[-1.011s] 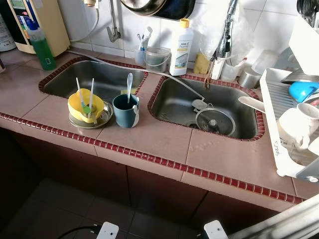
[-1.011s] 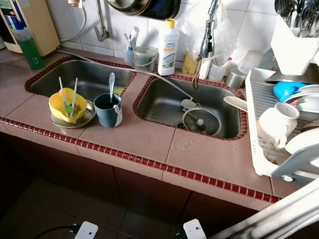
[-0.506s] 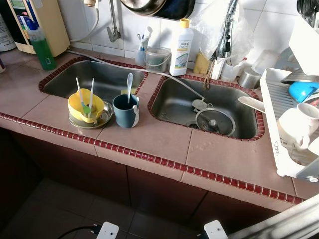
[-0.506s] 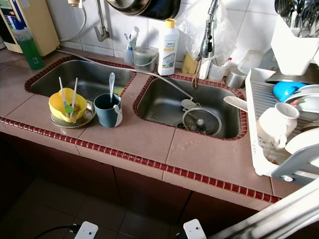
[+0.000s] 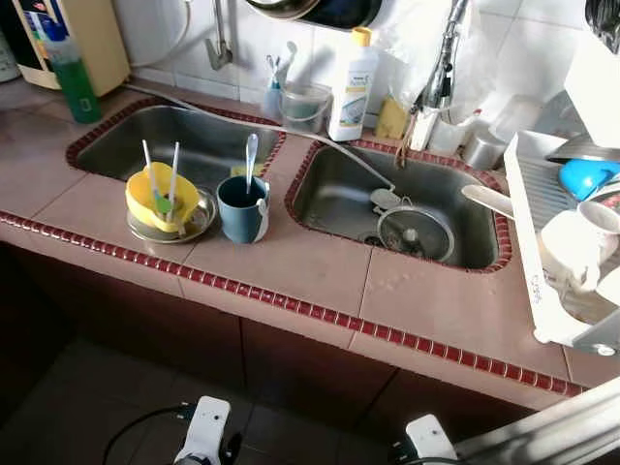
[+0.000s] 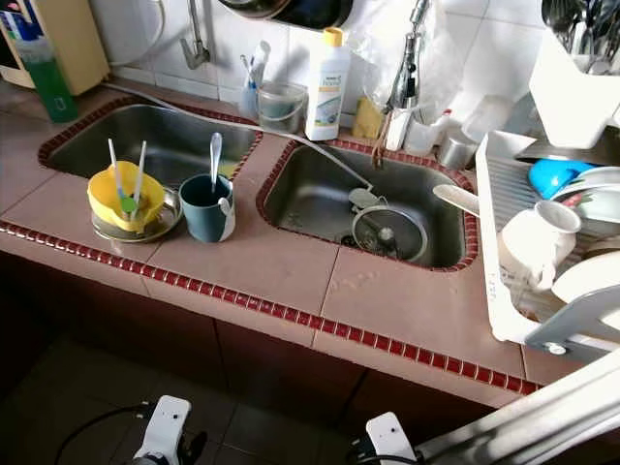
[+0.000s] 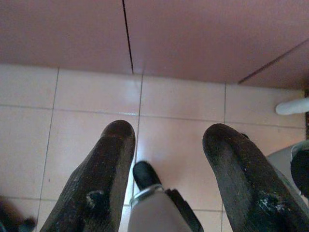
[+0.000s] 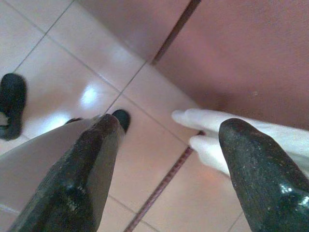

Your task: Kitchen organization

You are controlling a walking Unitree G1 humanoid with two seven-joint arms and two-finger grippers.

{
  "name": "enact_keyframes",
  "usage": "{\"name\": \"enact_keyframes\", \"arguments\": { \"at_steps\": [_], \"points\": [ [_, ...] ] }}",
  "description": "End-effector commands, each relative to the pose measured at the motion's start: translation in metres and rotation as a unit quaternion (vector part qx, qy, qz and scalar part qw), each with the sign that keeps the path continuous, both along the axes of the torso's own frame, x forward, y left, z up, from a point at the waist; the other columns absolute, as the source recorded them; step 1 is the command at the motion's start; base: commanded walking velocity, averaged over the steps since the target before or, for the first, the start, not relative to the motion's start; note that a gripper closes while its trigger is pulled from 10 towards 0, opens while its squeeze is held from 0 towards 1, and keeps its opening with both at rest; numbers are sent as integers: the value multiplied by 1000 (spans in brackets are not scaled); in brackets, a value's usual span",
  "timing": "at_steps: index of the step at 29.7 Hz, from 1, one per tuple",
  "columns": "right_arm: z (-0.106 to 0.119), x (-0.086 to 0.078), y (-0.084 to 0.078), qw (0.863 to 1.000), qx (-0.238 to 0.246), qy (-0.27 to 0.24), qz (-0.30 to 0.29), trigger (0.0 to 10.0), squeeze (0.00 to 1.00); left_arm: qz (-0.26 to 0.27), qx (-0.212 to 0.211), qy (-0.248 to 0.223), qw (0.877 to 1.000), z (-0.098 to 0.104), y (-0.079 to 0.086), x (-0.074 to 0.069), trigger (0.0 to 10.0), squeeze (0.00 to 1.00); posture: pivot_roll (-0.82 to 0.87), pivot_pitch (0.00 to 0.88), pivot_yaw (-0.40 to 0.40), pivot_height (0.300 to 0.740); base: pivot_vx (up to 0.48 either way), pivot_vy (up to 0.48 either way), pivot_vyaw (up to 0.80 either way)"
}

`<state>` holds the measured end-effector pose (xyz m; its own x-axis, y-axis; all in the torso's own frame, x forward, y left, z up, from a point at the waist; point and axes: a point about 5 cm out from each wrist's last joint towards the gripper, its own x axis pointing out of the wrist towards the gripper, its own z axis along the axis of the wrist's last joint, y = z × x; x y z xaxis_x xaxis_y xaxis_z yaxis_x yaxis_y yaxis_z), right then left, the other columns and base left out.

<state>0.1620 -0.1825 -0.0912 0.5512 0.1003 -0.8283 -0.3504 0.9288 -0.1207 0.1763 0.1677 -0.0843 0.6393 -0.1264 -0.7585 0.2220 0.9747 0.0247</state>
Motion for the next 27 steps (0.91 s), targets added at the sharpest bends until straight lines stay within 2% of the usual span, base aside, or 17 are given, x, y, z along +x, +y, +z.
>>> {"name": "enact_keyframes", "arguments": {
  "at_steps": [1, 20, 27],
  "points": [
    [0, -2, -2, 1000, 1, 1, 0, 10000, 0, -5, 1, 12, 1000, -3, 0, -7, 10000, 0, -140, 44, -68, 740, 0, 0, 0],
    [0, 1, 1, 1000, 15, -3, -24, 10000, 0, 8, -14, 8, 1000, -3, -3, -5, 10000, 0, -141, 32, -65, 740, 0, 0, 0],
    [0, 1, 4, 999, 21, -5, -31, 10000, 0, 7, -12, 10, 1000, -3, -2, -5, 10000, 0, -140, 63, -62, 740, 0, 0, 0]
  ]
}}
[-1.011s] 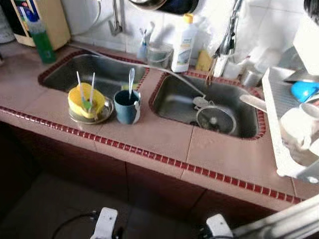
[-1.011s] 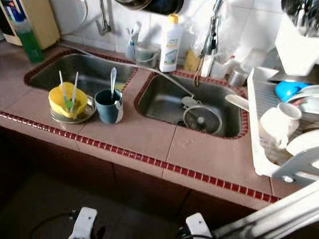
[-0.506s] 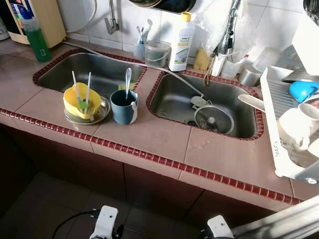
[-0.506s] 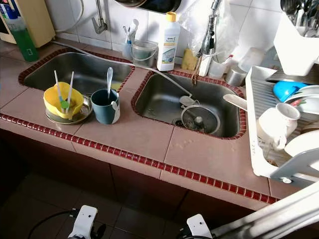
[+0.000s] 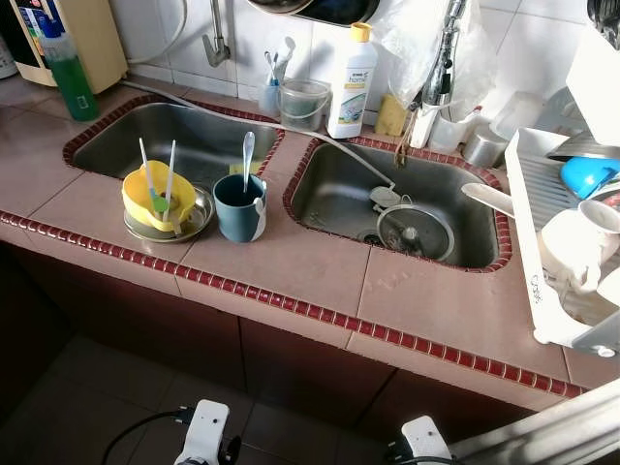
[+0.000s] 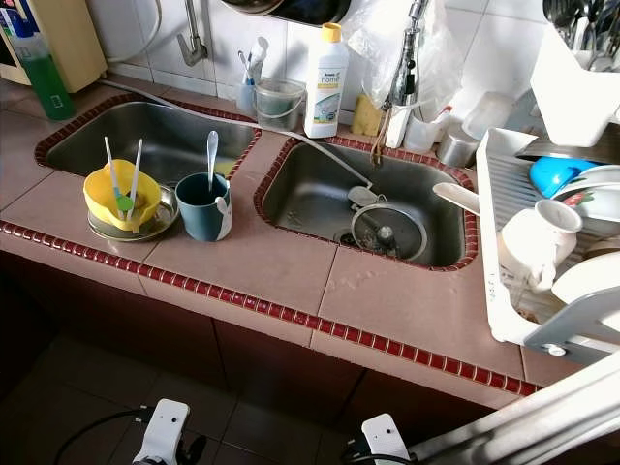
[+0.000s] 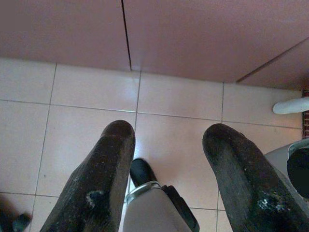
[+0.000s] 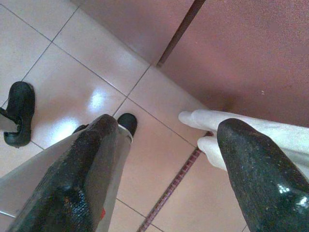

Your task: Kitchen organization

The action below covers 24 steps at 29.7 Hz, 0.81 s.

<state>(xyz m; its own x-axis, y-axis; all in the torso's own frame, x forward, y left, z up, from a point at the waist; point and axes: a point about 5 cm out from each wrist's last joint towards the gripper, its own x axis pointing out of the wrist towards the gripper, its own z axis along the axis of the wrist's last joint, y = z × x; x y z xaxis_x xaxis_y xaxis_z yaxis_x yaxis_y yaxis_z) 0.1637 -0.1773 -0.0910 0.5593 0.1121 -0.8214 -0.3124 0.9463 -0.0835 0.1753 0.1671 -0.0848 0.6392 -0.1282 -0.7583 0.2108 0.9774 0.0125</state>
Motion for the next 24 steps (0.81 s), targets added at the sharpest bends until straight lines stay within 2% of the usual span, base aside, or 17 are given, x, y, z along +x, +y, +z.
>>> {"name": "enact_keyframes", "arguments": {
  "at_steps": [1, 8, 24],
  "points": [
    [0, -1, -1, 1000, 2, -2, -16, 10000, 0, 2, -5, 8, 1000, -2, -1, -3, 10000, 0, -139, 57, -61, 740, 0, 0, 0],
    [-1, -1, 0, 1000, 2, -1, -10, 10000, 0, 3, -5, 10, 1000, -2, -1, -4, 10000, 0, -138, 67, -64, 740, 0, 0, 0],
    [0, -2, -2, 1000, 1, -1, -16, 10000, 0, -3, -3, 12, 1000, -2, -2, -3, 10000, 0, -143, 66, -60, 740, -305, 0, 0]
  ]
}}
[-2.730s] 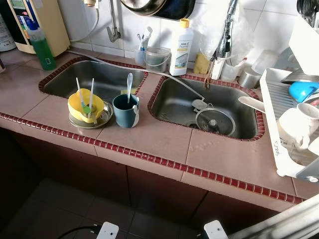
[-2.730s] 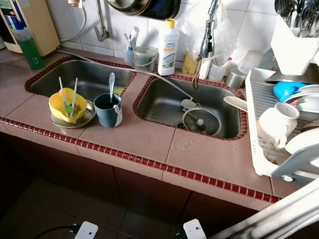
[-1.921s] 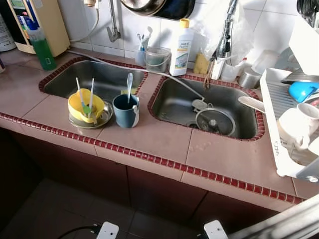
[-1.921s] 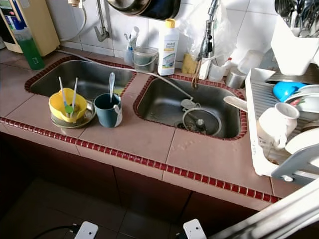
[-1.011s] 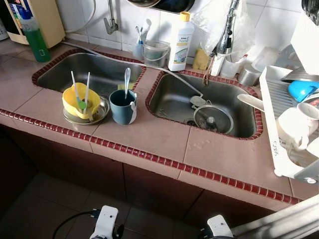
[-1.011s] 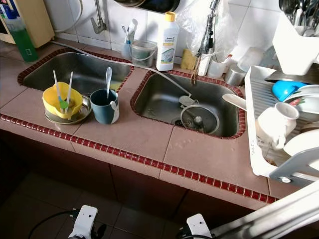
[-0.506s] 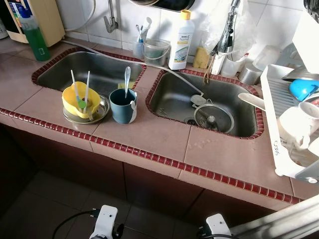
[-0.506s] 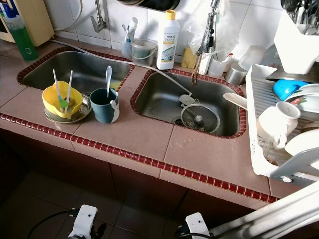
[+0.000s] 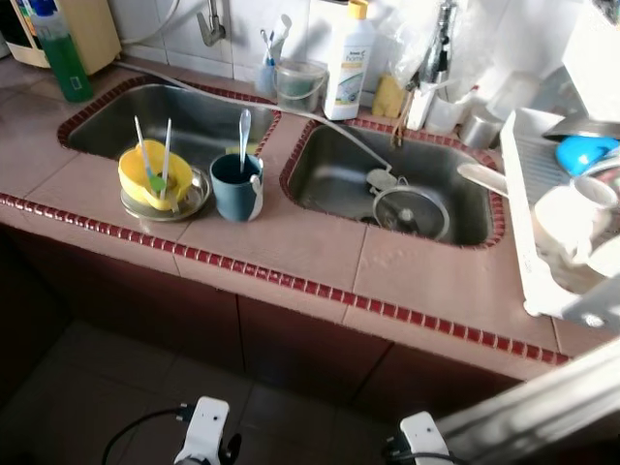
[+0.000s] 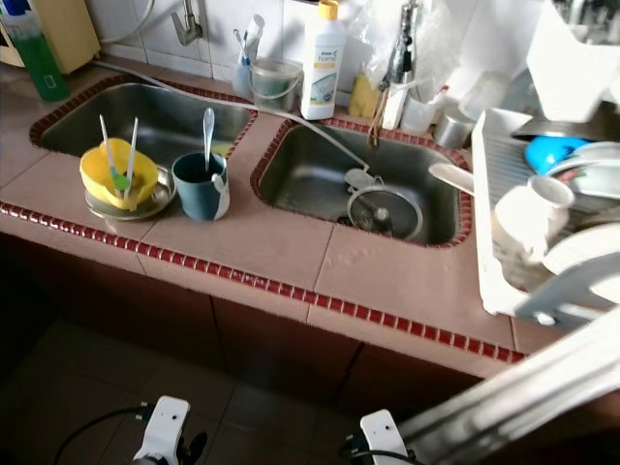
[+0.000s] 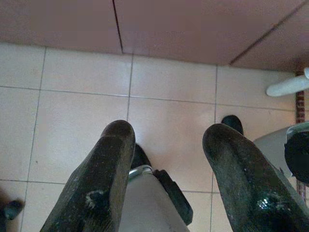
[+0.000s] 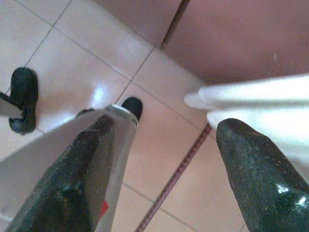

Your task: Kitchen organization

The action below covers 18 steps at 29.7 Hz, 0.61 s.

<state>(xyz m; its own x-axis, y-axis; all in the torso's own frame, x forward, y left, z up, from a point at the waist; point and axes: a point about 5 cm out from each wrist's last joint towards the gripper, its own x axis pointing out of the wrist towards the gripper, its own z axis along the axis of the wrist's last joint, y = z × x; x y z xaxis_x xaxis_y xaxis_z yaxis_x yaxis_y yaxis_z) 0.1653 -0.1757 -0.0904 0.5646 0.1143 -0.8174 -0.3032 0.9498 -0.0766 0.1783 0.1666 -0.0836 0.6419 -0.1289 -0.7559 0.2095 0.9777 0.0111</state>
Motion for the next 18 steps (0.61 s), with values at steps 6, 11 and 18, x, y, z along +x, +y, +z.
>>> {"name": "enact_keyframes", "arguments": {
  "at_steps": [6, 11, 18],
  "points": [
    [-3, -7, -4, 1000, -3, 7, -11, 10000, 0, -9, 3, 15, 1000, -3, 0, -6, 10000, 0, -142, 59, -55, 740, -324, 0, 0],
    [-3, -9, -3, 1000, -3, 10, -10, 10000, 0, -11, 3, 15, 1000, -3, 0, -6, 10000, 0, -139, 53, -54, 740, -325, 0, 0],
    [-4, -10, -3, 1000, -4, 12, -6, 10000, 0, -15, 3, 12, 1000, -3, 0, -5, 10000, 0, -135, 32, -56, 740, -248, 0, 0]
  ]
}}
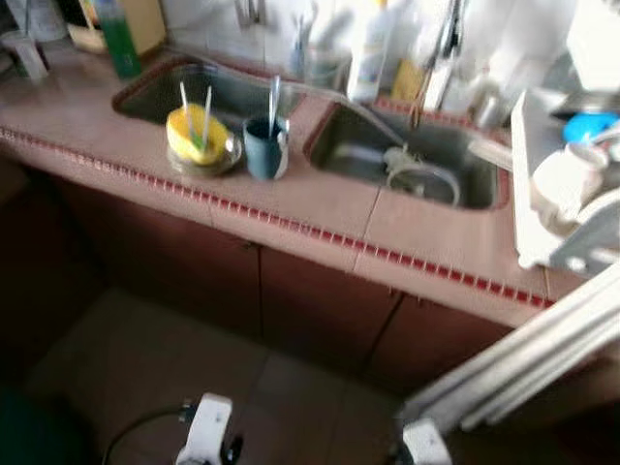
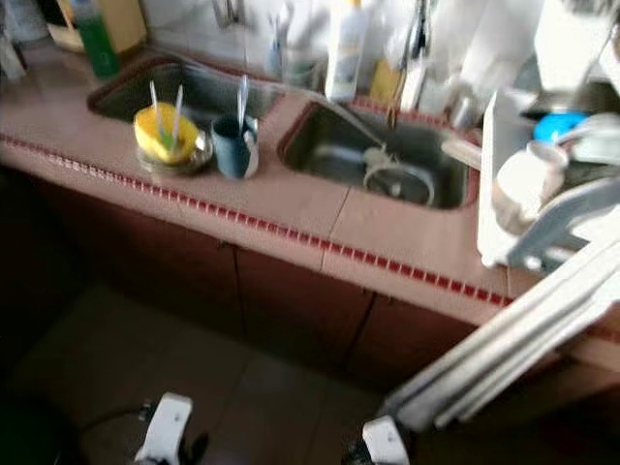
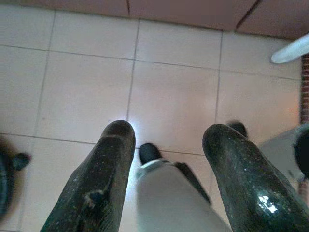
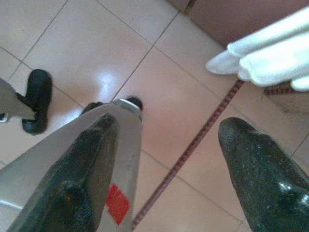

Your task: Kitchen organization

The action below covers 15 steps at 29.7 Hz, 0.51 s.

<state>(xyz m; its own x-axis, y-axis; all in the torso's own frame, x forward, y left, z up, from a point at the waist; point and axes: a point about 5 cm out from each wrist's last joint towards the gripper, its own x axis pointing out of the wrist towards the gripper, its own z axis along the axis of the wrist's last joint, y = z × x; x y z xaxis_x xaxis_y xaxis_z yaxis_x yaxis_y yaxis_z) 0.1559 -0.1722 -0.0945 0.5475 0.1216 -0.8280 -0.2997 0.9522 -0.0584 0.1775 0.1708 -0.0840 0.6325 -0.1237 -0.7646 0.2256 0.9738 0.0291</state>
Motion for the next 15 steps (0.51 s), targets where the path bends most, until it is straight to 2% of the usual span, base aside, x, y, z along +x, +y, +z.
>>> {"name": "enact_keyframes", "arguments": {
  "at_steps": [1, 15],
  "points": [
    [0, 0, -6, 1000, -10, 1, -3, 10000, 0, -6, -7, 8, 1000, -2, -4, -4, 10000, 0, -135, 32, -56, 740, 0, 0, 0],
    [4, 5, -5, 1000, 12, -23, -6, 10000, 0, 3, -15, 0, 1000, 0, -6, 1, 10000, 0, -141, 19, -63, 740, 0, 0, 0]
  ]
}}
